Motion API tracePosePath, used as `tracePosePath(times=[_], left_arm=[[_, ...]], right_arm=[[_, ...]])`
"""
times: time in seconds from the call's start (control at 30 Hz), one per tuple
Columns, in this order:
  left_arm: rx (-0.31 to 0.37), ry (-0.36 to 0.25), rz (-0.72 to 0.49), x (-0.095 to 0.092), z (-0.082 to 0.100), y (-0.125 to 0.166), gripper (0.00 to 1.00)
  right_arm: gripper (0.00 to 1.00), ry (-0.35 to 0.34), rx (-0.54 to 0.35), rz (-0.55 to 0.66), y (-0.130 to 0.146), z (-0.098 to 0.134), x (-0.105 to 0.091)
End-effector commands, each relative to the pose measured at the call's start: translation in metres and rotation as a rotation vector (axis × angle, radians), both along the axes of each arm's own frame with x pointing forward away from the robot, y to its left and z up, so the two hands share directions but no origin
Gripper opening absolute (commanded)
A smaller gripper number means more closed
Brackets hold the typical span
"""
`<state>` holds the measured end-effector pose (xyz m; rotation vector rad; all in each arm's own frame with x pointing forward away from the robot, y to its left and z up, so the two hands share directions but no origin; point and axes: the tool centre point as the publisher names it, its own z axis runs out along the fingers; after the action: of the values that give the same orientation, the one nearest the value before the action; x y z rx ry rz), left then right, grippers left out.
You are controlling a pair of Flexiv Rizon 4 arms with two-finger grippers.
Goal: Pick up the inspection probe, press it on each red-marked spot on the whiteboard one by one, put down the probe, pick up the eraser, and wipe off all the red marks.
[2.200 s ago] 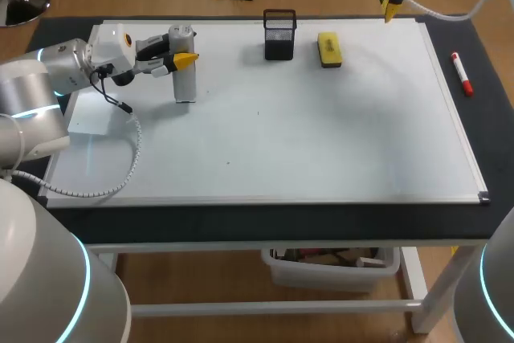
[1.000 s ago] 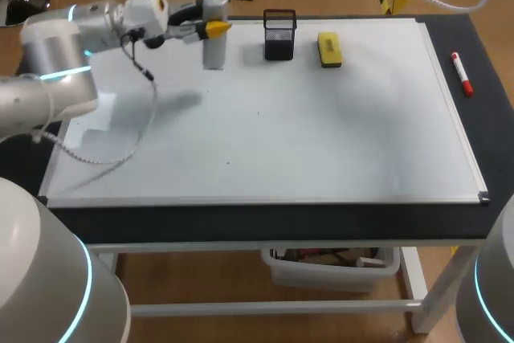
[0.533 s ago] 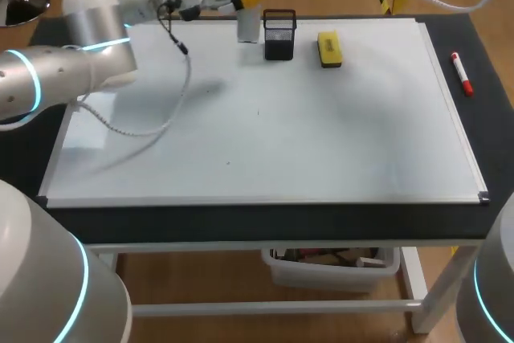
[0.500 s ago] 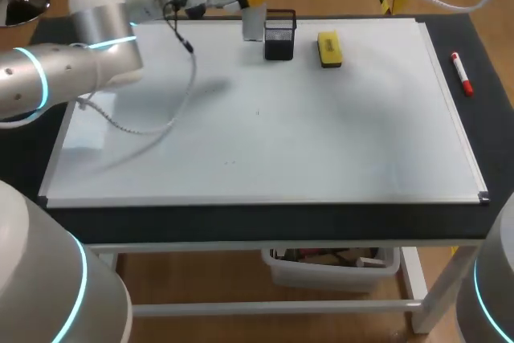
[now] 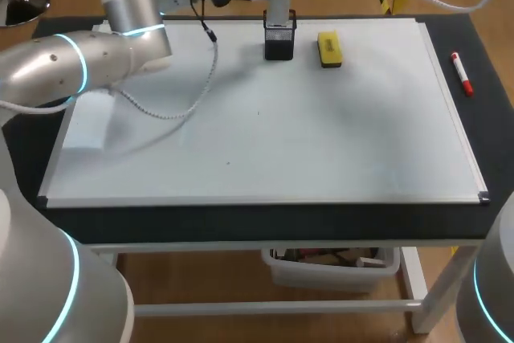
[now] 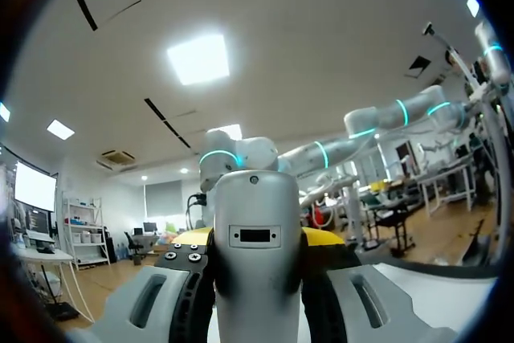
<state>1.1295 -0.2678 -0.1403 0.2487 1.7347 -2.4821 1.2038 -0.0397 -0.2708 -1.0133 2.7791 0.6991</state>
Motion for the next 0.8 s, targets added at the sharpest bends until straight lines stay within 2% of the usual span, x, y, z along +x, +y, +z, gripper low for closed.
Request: tracePosePath(times=[0.03, 0.37, 0.8], left_arm=[[-0.015, -0.022, -0.064, 0.017, -0.007, -0.011, 0.0], [-0.022, -0.031, -0.075, 0.029, -0.016, -0.013, 0.0], [-0.023, -0.02, -0.102, 0.042, -0.036, -0.012, 0.0]], right_arm=[[1.0, 0.0, -0.006, 0.002, 0.0, 0.002, 0.0], [1.0, 0.0, -0.006, 0.002, 0.0, 0.002, 0.0], [1.0, 0.0, -0.006, 0.002, 0.0, 0.002, 0.0]])
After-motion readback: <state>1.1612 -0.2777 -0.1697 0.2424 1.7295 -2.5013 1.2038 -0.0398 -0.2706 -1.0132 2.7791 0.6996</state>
